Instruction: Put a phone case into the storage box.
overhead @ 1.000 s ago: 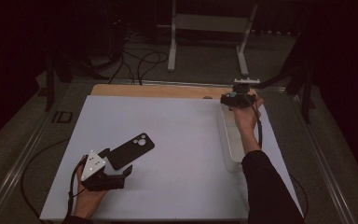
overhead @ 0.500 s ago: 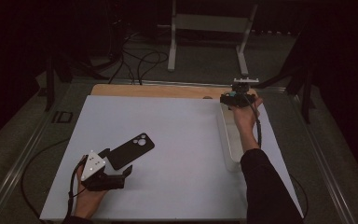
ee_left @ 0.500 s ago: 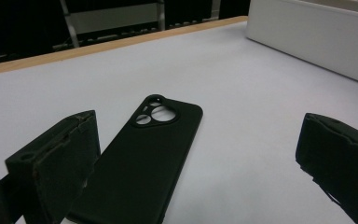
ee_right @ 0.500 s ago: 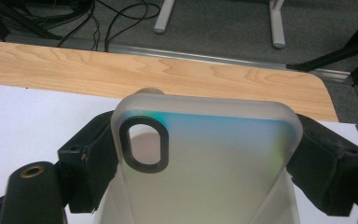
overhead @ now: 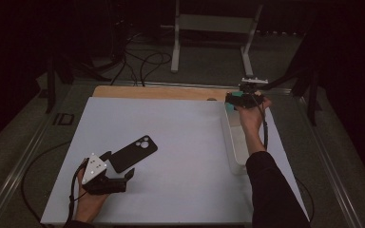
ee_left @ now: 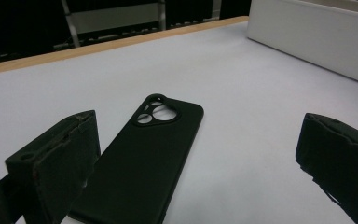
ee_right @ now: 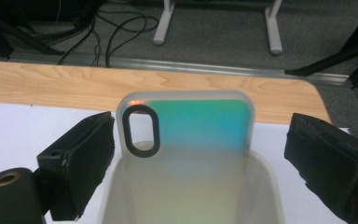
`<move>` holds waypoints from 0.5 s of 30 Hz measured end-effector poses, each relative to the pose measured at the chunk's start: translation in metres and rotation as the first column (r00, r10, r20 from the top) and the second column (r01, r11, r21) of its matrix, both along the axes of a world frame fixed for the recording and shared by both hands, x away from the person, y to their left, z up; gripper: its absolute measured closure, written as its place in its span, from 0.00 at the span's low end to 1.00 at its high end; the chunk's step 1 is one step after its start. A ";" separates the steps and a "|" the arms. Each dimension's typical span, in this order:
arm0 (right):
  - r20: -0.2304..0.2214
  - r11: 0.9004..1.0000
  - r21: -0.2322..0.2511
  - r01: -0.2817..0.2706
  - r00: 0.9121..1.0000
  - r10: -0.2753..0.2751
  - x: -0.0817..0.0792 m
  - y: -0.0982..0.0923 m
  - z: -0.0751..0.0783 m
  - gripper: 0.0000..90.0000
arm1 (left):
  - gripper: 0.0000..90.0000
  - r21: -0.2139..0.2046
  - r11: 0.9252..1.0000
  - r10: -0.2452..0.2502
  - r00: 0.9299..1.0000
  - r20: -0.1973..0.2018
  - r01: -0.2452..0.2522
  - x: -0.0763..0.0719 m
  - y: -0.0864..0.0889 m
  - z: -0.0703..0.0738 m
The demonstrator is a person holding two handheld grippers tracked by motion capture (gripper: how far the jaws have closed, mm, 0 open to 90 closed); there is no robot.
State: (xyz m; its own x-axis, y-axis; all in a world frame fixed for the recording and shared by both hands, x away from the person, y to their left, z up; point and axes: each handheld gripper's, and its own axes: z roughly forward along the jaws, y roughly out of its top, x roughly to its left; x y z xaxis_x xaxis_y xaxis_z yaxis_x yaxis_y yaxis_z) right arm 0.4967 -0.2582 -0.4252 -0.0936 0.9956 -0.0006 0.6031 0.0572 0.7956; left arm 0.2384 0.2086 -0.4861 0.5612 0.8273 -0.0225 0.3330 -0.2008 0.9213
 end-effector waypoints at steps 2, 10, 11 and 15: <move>0.005 1.000 0.007 -0.003 1.000 0.003 -0.002 -0.001 0.001 0.09 | 0.00 0.001 1.000 0.001 1.000 0.000 -0.001 0.000 0.000 0.000; 0.032 0.995 -0.007 -0.104 0.994 0.105 -0.025 0.004 0.013 0.09 | 0.00 0.000 1.000 0.004 1.000 -0.001 -0.004 -0.001 0.000 0.000; 0.037 0.992 -0.014 -0.129 0.991 0.130 -0.030 0.006 0.014 0.09 | 0.01 0.000 1.000 0.004 1.000 -0.001 -0.004 -0.001 0.000 0.000; 0.042 0.981 -0.031 -0.194 0.980 0.195 -0.041 0.014 0.015 0.09 | 0.01 0.002 1.000 0.006 1.000 0.000 -0.006 -0.001 0.000 0.000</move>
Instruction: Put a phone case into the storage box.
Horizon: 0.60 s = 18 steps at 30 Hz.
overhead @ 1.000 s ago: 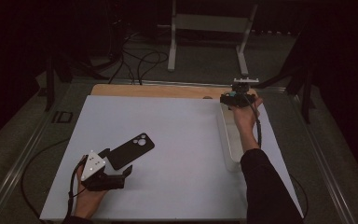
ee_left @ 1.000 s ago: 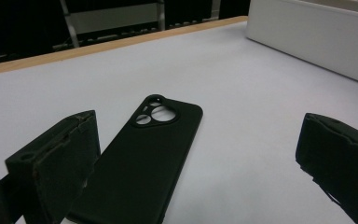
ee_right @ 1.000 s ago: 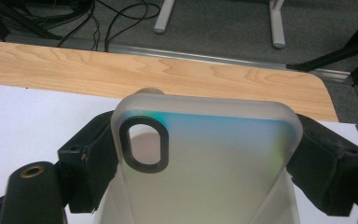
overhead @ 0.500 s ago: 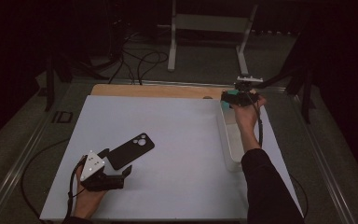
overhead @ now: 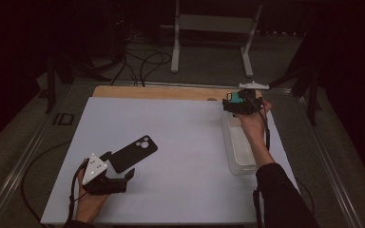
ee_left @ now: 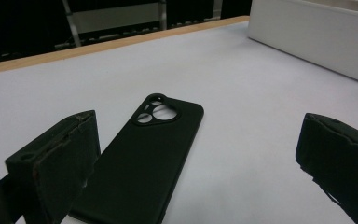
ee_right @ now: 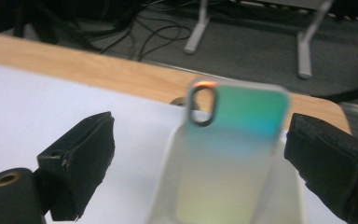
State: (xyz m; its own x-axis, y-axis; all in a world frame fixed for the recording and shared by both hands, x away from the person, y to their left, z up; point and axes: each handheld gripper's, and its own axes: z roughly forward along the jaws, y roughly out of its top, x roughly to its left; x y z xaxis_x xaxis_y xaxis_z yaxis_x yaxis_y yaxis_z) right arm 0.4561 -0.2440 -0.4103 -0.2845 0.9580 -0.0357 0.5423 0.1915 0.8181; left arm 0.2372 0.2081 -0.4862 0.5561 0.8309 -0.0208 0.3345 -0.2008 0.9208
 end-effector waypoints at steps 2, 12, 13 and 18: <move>0.000 1.000 -0.007 -0.020 1.000 0.020 -0.003 0.002 0.000 0.09 | 0.01 0.000 1.000 0.001 1.000 -0.001 -0.001 0.000 0.000 0.000; 0.024 0.983 0.007 -0.181 0.983 0.181 -0.036 0.019 0.004 0.09 | 0.00 0.000 1.000 0.001 1.000 -0.002 -0.001 0.000 0.001 0.000; 0.032 0.977 0.016 -0.212 0.977 0.211 -0.042 0.021 0.005 0.09 | 0.00 0.001 1.000 0.001 1.000 -0.002 -0.001 0.000 0.001 0.000; 0.054 0.961 0.032 -0.275 0.960 0.273 -0.060 0.026 0.008 0.09 | 0.00 0.001 1.000 0.000 1.000 -0.003 0.000 0.000 0.000 0.000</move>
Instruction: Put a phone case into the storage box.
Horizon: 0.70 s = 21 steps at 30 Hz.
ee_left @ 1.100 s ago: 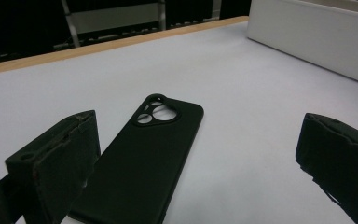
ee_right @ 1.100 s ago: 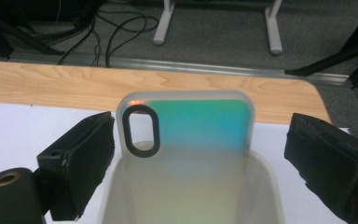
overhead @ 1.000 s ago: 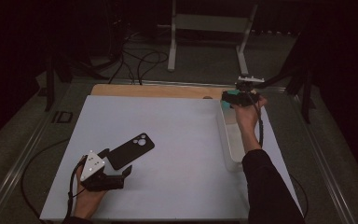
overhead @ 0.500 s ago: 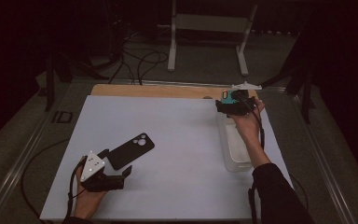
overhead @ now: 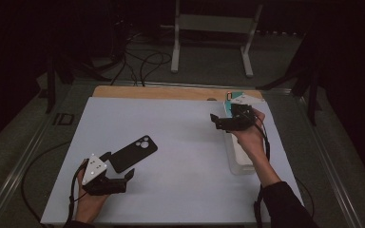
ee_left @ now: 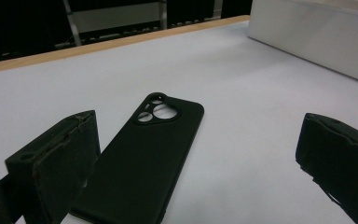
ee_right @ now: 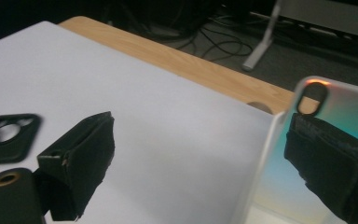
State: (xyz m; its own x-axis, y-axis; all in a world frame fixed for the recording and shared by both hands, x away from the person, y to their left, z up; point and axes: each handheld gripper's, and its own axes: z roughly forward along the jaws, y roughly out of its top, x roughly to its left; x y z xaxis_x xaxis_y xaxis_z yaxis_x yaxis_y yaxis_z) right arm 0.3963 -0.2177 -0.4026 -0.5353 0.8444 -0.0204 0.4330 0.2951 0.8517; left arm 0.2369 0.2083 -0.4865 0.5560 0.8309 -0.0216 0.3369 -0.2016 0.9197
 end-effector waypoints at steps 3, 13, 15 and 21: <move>0.006 1.000 0.008 -0.021 1.000 0.021 -0.007 0.001 0.000 0.09 | 0.00 -0.001 1.000 0.000 1.000 0.001 0.000 0.000 0.000 0.000; 0.045 0.994 0.057 -0.091 0.995 0.089 -0.041 -0.003 -0.002 0.09 | 0.00 0.003 1.000 -0.002 1.000 -0.003 0.002 0.000 -0.001 0.000; 0.048 0.993 0.074 -0.095 0.995 0.091 -0.047 -0.005 -0.004 0.09 | 0.00 -0.001 1.000 -0.001 1.000 -0.002 0.001 0.000 -0.001 0.000; 0.071 0.989 0.099 -0.109 0.992 0.102 -0.067 -0.008 -0.009 0.09 | 0.00 -0.005 1.000 0.003 1.000 0.003 -0.003 -0.001 -0.001 0.000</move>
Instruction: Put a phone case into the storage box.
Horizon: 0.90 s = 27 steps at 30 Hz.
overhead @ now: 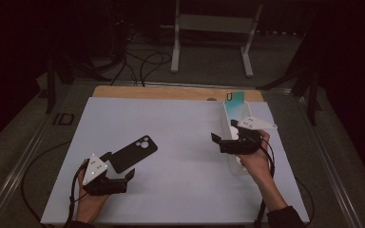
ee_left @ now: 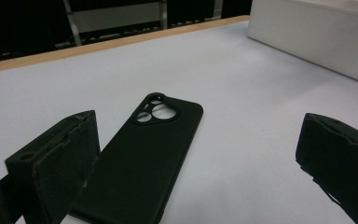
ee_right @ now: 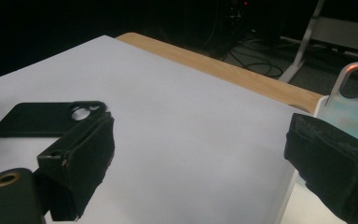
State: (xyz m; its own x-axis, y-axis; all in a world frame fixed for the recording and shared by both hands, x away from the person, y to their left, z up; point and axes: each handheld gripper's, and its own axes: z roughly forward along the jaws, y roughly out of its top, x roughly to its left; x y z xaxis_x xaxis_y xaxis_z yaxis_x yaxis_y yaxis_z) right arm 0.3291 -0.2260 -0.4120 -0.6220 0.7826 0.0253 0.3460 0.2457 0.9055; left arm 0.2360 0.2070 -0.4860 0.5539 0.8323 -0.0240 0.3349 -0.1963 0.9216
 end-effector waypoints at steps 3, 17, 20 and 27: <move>0.012 1.000 -0.005 -0.005 1.000 0.005 -0.011 -0.002 -0.003 0.09 | 0.00 -0.001 1.000 0.001 1.000 0.001 -0.001 0.000 0.000 0.000; 0.075 0.998 0.064 0.023 0.997 -0.028 -0.056 -0.027 -0.034 0.09 | 0.00 -0.018 1.000 0.011 1.000 0.011 -0.011 0.000 0.004 0.005; 0.081 0.997 0.075 0.026 0.996 -0.032 -0.064 -0.032 -0.041 0.10 | 0.00 -0.015 1.000 0.011 1.000 0.011 -0.011 0.000 0.004 0.005; 0.094 0.996 0.081 0.037 0.995 -0.044 -0.076 -0.040 -0.053 0.09 | 0.00 -0.015 1.000 0.006 1.000 0.015 -0.006 0.001 0.004 0.008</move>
